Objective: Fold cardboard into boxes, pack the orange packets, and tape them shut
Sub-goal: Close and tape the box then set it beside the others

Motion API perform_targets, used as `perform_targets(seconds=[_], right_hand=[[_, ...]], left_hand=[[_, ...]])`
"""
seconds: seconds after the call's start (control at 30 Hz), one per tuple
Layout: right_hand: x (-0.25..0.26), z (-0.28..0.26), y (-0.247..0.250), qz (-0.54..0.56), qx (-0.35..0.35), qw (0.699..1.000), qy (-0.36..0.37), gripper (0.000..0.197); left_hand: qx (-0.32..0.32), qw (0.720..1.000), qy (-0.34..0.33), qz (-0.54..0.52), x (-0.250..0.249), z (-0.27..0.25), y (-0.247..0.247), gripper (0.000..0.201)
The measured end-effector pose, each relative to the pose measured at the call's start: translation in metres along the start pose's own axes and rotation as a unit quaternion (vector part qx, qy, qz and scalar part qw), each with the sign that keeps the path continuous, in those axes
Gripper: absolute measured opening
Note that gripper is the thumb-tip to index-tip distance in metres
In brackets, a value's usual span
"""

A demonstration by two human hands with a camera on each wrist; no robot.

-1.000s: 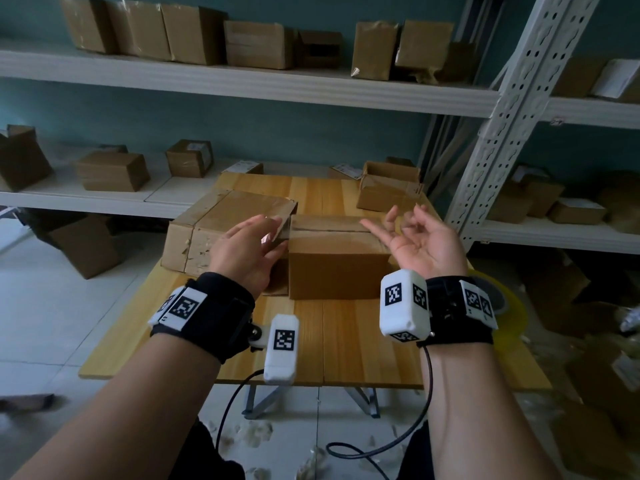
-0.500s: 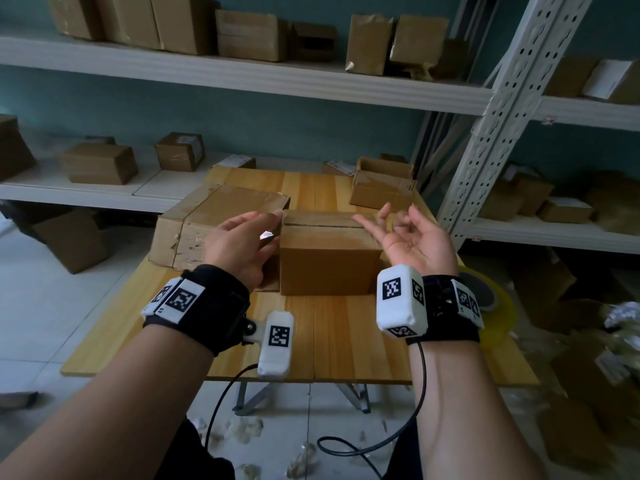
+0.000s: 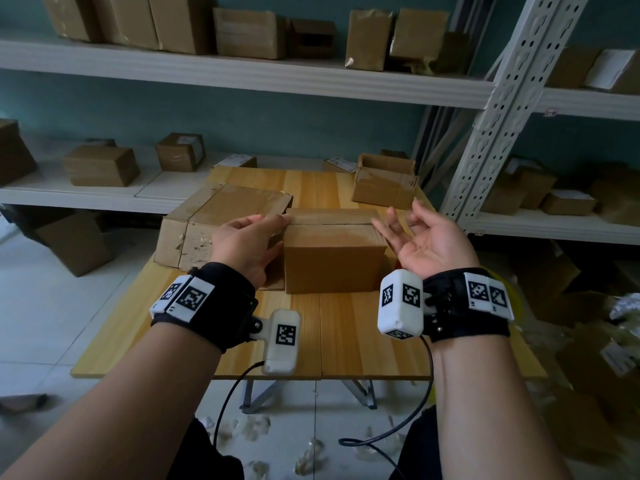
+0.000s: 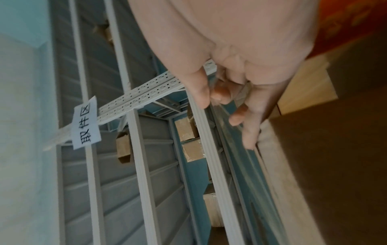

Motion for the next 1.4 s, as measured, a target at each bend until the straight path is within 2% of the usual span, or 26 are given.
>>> perform_targets(seconds=[0.2,0.3,0.43,0.5,0.67,0.77,0.97,1.13,1.2,1.3,1.33,1.4], right_hand=[[0.008,0.000,0.013,-0.131,-0.026,0.991,0.033,0.019],[0.009,0.000,0.011,-0.133,-0.017,0.990,0.042,0.017],[0.006,-0.002,0.011,-0.129,-0.013,0.991,0.044,0.017],[0.005,-0.002,0.012,-0.130,-0.014,0.990,0.050,0.020],[0.004,-0.004,0.011,-0.143,-0.018,0.988,0.051,0.025],[0.004,-0.003,0.013,-0.144,-0.029,0.988,0.047,0.021],[0.000,-0.004,0.013,-0.148,-0.048,0.987,0.048,0.019],[0.003,-0.007,0.015,-0.149,-0.063,0.986,0.044,0.015],[0.005,-0.010,0.015,-0.154,-0.068,0.985,0.046,0.012],[0.009,-0.013,0.013,-0.168,-0.075,0.982,0.048,0.015],[0.010,-0.015,0.013,-0.173,-0.079,0.981,0.047,0.016],[0.012,-0.016,0.013,-0.180,-0.083,0.979,0.044,0.015]], left_hand=[[0.016,0.999,0.021,-0.039,0.003,0.005,0.002,0.053],[0.004,0.994,0.039,-0.105,0.007,0.009,0.005,0.036],[0.012,0.986,0.056,-0.155,0.009,0.009,0.005,0.037],[0.011,0.988,0.058,-0.146,0.011,0.008,0.004,0.030],[0.007,0.998,0.050,-0.044,0.014,0.001,0.001,0.016],[-0.014,0.998,0.014,0.059,0.012,-0.004,0.002,0.015],[-0.040,0.962,-0.072,0.261,-0.003,-0.002,0.002,0.013],[-0.028,0.955,-0.093,0.282,-0.005,-0.005,-0.002,0.015],[-0.023,0.949,-0.111,0.295,-0.007,-0.006,-0.004,0.023],[-0.011,0.936,-0.108,0.335,-0.005,-0.006,-0.003,0.075],[0.003,0.932,-0.099,0.349,-0.003,-0.008,-0.005,0.084],[0.036,0.922,-0.103,0.371,-0.001,-0.010,-0.010,0.081]])
Point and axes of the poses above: each hand's wrist, its own z-axis towards the middle knuckle, its own y-axis out of the back of the hand, x = y × z, the point moved 8 cm from there along z, towards the middle knuckle, and after that the axes turned 9 degrees about x, right-handed, at the moved point
